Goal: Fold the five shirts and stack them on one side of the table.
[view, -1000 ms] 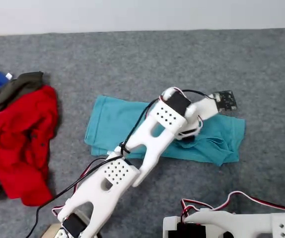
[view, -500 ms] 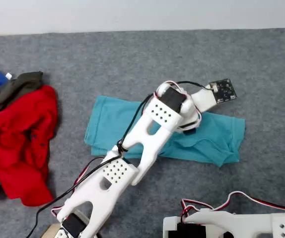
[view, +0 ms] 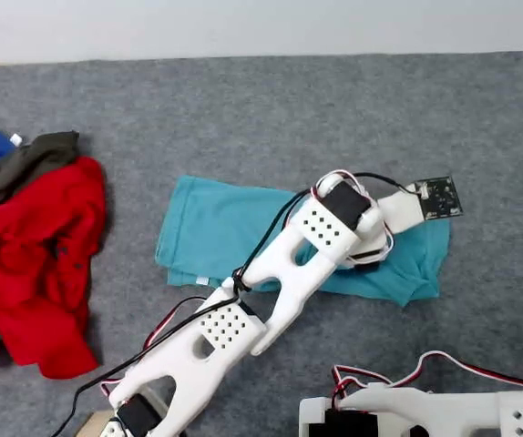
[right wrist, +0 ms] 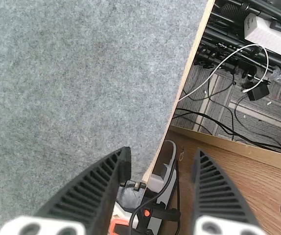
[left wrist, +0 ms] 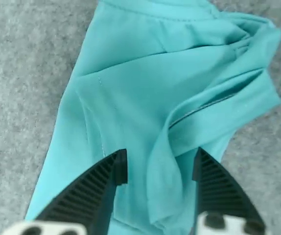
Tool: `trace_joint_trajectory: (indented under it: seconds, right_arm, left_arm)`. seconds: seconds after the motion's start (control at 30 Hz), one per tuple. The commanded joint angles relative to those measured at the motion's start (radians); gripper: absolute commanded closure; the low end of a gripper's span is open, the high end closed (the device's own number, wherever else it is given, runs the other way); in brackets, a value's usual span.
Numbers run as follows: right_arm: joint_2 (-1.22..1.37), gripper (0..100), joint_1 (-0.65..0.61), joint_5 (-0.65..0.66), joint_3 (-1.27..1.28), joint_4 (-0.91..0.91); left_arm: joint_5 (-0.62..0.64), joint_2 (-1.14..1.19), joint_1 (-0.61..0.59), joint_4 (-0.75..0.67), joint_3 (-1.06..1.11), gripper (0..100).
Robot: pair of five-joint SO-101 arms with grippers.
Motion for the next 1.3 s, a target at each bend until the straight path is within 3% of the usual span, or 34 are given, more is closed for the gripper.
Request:
trace_joint_trajectory:
  seconds: [0.0, 0.43, 0.87, 1.07, 1.27]
  right_arm:
    - [-0.018, 78.6, -0.002, 0.011, -0.012, 0.036]
    - [-0.018, 78.6, -0.15, 0.006, -0.011, 0.038]
    - [-0.018, 78.6, -0.189, 0.006, -0.011, 0.038]
    - [-0.018, 78.6, -0.245, 0.005, -0.011, 0.038]
    - [-0.018, 78.6, -0.257, 0.005, -0.011, 0.038]
  left_arm:
    - [0.003, -0.048, 0.0, 0.023, 0.027, 77]
    - [-0.041, 0.0, -0.025, 0.021, -0.008, 100]
    - [-0.041, -0.023, -0.172, 0.012, -0.013, 100]
    - [-0.041, 0.028, -0.164, 0.02, -0.013, 99]
    - [-0.018, 0.057, -0.153, 0.028, -0.015, 82]
